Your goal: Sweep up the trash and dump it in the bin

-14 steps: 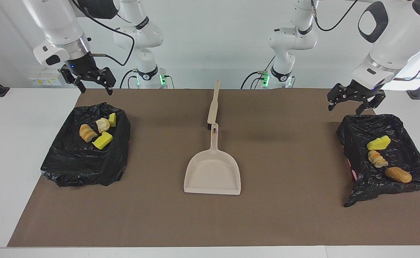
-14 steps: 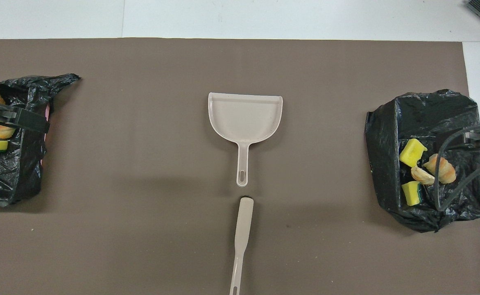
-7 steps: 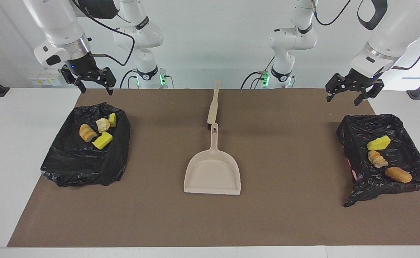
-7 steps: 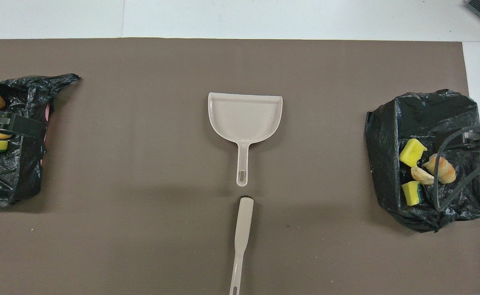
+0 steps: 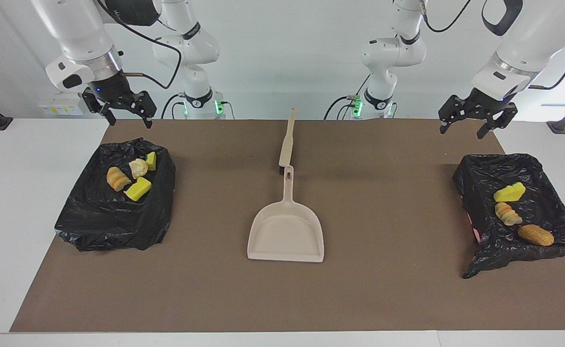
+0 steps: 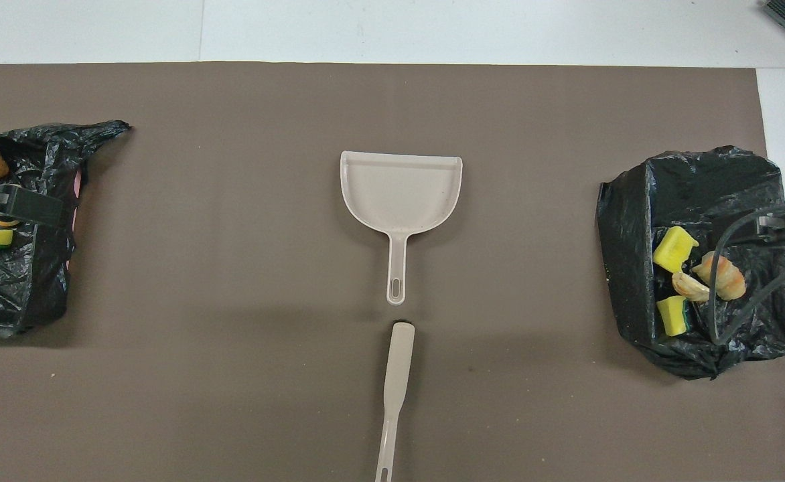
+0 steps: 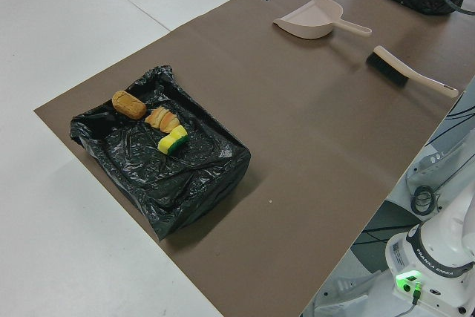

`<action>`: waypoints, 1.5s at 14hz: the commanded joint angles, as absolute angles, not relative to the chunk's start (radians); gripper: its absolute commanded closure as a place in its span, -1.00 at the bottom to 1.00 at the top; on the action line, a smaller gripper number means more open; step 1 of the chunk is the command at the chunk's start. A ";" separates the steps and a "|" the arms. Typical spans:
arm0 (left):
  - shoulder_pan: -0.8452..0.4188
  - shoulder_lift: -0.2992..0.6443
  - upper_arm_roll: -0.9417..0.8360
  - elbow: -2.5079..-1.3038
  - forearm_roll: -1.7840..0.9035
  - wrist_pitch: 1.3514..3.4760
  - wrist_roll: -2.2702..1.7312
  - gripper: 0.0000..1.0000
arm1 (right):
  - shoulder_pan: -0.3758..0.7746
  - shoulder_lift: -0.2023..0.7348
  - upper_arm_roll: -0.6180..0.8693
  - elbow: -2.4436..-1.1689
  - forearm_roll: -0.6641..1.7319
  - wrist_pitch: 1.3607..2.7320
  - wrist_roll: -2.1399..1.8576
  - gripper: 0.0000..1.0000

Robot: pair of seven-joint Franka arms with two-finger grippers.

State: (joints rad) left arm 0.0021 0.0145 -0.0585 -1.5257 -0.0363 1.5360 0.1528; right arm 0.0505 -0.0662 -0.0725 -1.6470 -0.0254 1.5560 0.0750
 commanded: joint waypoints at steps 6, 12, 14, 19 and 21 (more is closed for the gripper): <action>-0.014 -0.005 -0.032 -1.539 -0.008 1.487 0.153 -1.00 | 0.049 -0.089 -0.072 -1.647 0.015 1.502 0.041 -1.00; -0.023 -0.008 -0.035 -1.540 -0.009 1.483 0.144 -1.00 | 0.038 -0.094 -0.074 -1.658 0.012 1.517 0.041 -1.00; -0.023 -0.008 -0.035 -1.540 -0.009 1.483 0.144 -1.00 | 0.038 -0.094 -0.074 -1.658 0.011 1.517 0.041 -1.00; -0.023 -0.008 -0.035 -1.542 -0.009 1.476 0.146 -1.00 | 0.037 -0.103 -0.074 -1.674 0.011 1.517 0.040 -1.00; -0.021 -0.008 -0.035 -1.542 -0.009 1.474 0.147 -1.00 | 0.037 -0.104 -0.077 -1.680 0.011 1.519 0.038 -1.00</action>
State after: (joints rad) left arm -0.0074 0.0116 -0.0462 -1.5259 -0.0274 1.4893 0.1529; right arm 0.0473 -0.0786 -0.0741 -1.6495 -0.0063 1.5223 0.0750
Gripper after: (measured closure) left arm 0.000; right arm 0.000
